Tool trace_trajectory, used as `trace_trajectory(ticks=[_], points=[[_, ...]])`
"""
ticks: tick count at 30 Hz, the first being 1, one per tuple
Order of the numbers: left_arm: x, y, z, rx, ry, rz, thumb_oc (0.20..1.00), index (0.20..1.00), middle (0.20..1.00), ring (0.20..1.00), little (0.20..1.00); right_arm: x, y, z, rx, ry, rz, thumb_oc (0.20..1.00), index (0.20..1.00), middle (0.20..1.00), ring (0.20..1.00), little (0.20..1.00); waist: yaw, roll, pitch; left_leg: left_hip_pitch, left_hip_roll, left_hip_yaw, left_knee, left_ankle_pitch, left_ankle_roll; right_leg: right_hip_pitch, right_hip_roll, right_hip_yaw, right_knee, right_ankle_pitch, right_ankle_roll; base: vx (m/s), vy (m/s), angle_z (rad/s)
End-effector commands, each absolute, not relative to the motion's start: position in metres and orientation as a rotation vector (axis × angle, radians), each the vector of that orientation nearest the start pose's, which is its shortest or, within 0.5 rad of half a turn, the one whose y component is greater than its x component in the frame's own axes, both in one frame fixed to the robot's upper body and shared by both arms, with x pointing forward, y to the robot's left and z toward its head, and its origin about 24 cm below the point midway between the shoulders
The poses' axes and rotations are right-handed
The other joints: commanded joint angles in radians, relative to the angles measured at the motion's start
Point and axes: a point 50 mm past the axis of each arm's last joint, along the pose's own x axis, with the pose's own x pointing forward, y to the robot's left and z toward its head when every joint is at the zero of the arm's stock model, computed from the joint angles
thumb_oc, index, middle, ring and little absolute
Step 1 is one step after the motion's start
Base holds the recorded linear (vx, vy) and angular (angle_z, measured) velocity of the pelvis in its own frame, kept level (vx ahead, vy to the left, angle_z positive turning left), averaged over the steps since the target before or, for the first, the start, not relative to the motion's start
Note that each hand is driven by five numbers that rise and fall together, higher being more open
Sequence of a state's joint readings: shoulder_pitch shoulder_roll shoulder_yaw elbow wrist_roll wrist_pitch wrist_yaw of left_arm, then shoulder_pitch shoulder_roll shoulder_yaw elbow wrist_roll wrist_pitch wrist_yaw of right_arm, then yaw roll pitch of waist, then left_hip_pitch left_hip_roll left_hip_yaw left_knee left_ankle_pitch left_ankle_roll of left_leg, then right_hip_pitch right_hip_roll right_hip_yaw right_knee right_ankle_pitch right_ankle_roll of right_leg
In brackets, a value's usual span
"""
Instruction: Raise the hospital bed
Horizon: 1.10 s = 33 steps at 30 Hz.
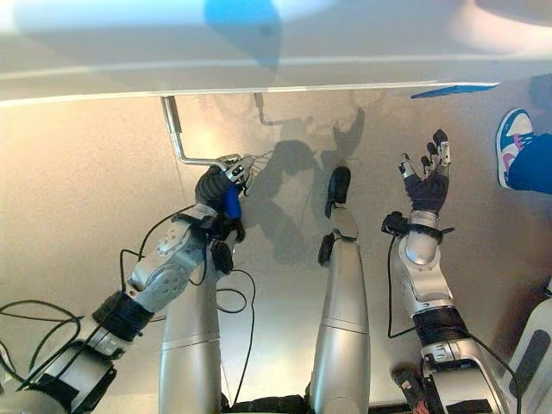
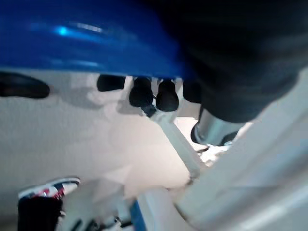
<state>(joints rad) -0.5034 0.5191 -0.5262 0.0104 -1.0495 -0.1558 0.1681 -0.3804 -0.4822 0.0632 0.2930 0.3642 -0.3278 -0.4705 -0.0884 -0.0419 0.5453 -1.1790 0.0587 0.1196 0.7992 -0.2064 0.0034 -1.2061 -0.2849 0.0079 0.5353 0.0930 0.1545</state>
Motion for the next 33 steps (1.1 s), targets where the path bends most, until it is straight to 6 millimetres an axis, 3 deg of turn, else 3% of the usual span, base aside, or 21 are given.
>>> trace_trajectory(ticks=[1,6,11,16,17,19,22,25,28,31,32,33], points=[[0.284,0.103,0.198,-0.611,-0.429,-0.583,0.200,0.200,0.200,0.200,0.200,0.294,-0.268,0.143,-0.095,-0.483,-0.463,1.000,1.000,1.000,1.000,1.000,0.008,0.075,-0.025,0.067,-0.029,-0.079,-0.178,0.106,0.002,0.023,0.010,-0.046,0.140,-0.098,-0.005,-0.01,-0.009,0.04],[0.275,0.141,0.196,-0.621,-0.476,-0.486,0.200,0.200,0.200,0.200,0.200,0.290,-0.273,0.137,-0.115,-0.463,-0.457,1.000,1.000,1.000,1.000,1.000,0.023,0.083,-0.025,0.084,-0.032,-0.080,-0.189,0.112,-0.001,0.044,0.002,-0.051,0.128,-0.095,-0.004,0.00,0.002,0.01],[0.268,0.194,0.193,-0.620,-0.581,-0.239,0.200,0.200,0.200,0.200,0.200,0.285,-0.277,0.134,-0.124,-0.456,-0.451,1.000,1.000,1.000,1.000,1.000,0.041,0.090,-0.025,0.098,-0.036,-0.082,-0.185,0.106,0.001,0.059,0.001,-0.048,0.126,-0.093,-0.005,-0.01,0.026,0.03],[0.255,0.234,0.185,-0.582,-0.638,-0.021,0.200,0.200,0.200,0.200,0.200,0.280,-0.286,0.134,-0.126,-0.458,-0.470,1.000,1.000,1.000,1.000,1.000,0.047,0.097,-0.025,0.112,-0.037,-0.079,-0.186,0.103,-0.001,0.072,-0.006,-0.048,0.122,-0.093,-0.004,0.00,0.028,0.00],[0.252,0.248,0.186,-0.512,-0.662,0.074,0.200,0.200,0.200,0.200,0.200,0.279,-0.289,0.136,-0.130,-0.466,-0.479,1.000,1.000,1.000,1.000,1.000,0.053,0.100,-0.025,0.117,-0.038,-0.078,-0.189,0.103,-0.002,0.079,-0.008,-0.048,0.114,-0.092,-0.004,0.00,0.000,0.00],[0.250,0.255,0.184,-0.476,-0.663,0.125,0.200,0.200,0.200,0.200,0.200,0.279,-0.289,0.136,-0.130,-0.469,-0.479,1.000,1.000,1.000,1.000,1.000,0.053,0.100,-0.025,0.120,-0.039,-0.077,-0.190,0.103,-0.002,0.083,-0.009,-0.048,0.111,-0.090,-0.004,0.00,0.018,-0.01],[0.242,0.278,0.189,-0.256,-0.686,0.294,0.200,0.200,0.200,0.200,0.200,0.276,-0.294,0.138,-0.147,-0.475,-0.487,1.000,1.000,1.000,1.000,1.000,0.059,0.107,-0.025,0.124,-0.040,-0.075,-0.195,0.102,-0.001,0.092,-0.010,-0.047,0.098,-0.085,-0.003,0.01,0.037,-0.02],[0.237,0.290,0.194,0.051,-0.671,0.413,0.200,0.200,0.200,0.200,0.200,0.275,-0.297,0.139,-0.168,-0.479,-0.497,1.000,1.000,1.000,1.000,1.000,0.060,0.111,-0.025,0.126,-0.037,-0.071,-0.198,0.101,0.000,0.095,-0.014,-0.045,0.090,-0.082,-0.001,0.01,0.050,-0.02],[0.239,0.296,0.196,0.155,-0.670,0.450,0.200,0.200,0.200,0.200,0.200,0.277,-0.299,0.142,-0.176,-0.488,-0.496,1.000,1.000,1.000,1.000,1.000,0.062,0.113,-0.025,0.128,-0.035,-0.066,-0.195,0.099,0.003,0.094,-0.013,-0.039,0.090,-0.081,0.000,0.00,0.044,-0.02],[0.244,0.304,0.198,0.351,-0.644,0.511,0.200,0.200,0.200,0.200,0.200,0.276,-0.300,0.145,-0.189,-0.503,-0.490,1.000,1.000,1.000,1.000,1.000,0.062,0.116,-0.025,0.127,-0.034,-0.066,-0.193,0.095,0.005,0.091,-0.012,-0.036,0.091,-0.082,0.000,0.01,0.037,-0.03],[0.247,0.308,0.199,0.487,-0.633,0.552,0.200,0.200,0.200,0.200,0.200,0.275,-0.300,0.146,-0.195,-0.509,-0.492,1.000,1.000,1.000,1.000,1.000,0.057,0.114,-0.025,0.123,-0.031,-0.064,-0.189,0.092,0.006,0.087,-0.010,-0.032,0.091,-0.081,0.000,0.01,0.029,-0.03],[0.247,0.308,0.199,0.488,-0.634,0.553,0.200,0.200,0.200,0.200,0.200,0.275,-0.300,0.146,-0.195,-0.509,-0.492,1.000,1.000,1.000,1.000,1.000,0.058,0.114,-0.025,0.122,-0.031,-0.063,-0.189,0.092,0.006,0.086,-0.010,-0.031,0.091,-0.081,0.000,0.01,0.023,-0.05]])
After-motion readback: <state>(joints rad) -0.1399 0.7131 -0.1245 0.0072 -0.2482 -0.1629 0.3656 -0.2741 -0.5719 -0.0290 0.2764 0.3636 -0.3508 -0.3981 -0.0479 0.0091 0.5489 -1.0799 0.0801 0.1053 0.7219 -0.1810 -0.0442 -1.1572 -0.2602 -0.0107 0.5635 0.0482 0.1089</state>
